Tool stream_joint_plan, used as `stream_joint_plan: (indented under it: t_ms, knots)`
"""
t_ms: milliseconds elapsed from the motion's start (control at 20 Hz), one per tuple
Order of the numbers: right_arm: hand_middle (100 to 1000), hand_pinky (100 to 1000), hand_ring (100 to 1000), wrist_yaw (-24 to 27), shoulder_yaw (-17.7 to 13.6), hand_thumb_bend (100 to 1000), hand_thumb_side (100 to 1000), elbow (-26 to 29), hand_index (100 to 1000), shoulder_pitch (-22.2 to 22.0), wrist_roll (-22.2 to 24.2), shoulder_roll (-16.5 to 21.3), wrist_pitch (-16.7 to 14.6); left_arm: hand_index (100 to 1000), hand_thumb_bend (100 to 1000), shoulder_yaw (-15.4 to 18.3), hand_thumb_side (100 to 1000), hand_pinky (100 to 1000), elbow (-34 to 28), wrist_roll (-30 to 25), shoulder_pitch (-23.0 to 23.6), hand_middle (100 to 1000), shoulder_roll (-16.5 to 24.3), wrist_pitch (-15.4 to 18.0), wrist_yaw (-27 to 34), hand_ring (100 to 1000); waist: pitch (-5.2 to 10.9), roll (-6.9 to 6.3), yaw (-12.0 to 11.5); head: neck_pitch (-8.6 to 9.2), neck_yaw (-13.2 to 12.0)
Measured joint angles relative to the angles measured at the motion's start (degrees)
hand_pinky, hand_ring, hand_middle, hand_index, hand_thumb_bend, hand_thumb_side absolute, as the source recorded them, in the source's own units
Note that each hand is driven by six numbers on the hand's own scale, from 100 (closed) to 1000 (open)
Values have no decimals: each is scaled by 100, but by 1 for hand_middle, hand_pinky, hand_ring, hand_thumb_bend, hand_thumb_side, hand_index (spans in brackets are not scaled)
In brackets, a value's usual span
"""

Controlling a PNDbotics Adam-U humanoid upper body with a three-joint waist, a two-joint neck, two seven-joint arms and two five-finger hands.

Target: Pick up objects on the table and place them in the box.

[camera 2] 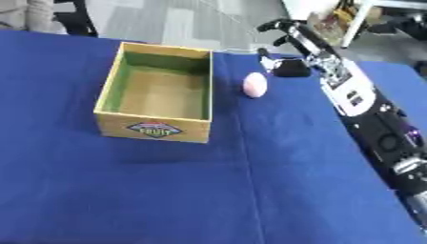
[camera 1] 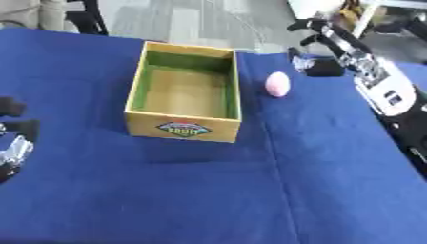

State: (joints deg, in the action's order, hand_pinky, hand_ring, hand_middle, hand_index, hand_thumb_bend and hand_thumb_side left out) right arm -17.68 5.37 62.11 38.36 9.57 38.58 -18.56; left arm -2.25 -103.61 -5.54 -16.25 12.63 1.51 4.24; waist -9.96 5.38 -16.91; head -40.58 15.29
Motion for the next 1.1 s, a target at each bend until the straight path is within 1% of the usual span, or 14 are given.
stream_joint_plan:
  t_ms: [300, 500, 750, 1100]
  knots:
    - [880, 902, 1000, -871, 0, 100, 322, -673, 869, 153, -126, -25, -85, 691, 411, -2, 100, 640, -17, -17, -17, 541, 0, 11, 0, 753, -39, -6, -115, 44, 35]
    - [896, 915, 1000, -1314, -2, 100, 338, -988, 876, 171, -280, -83, -62, 691, 394, -5, 100, 640, -32, -22, -28, 540, 0, 10, 0, 753, -74, -28, -175, 54, 67]
    - [896, 903, 1000, -1574, -2, 100, 343, -1244, 880, 177, -284, -137, -79, 691, 393, -29, 100, 640, -33, -22, -32, 540, 0, 7, 0, 754, -105, -38, -209, 91, 84]
    - [894, 889, 1000, -1662, -3, 100, 344, -1416, 883, 178, -168, -241, -154, 690, 386, -32, 100, 640, -34, -23, -33, 537, 0, 5, 0, 754, -133, -65, -214, 91, 102]
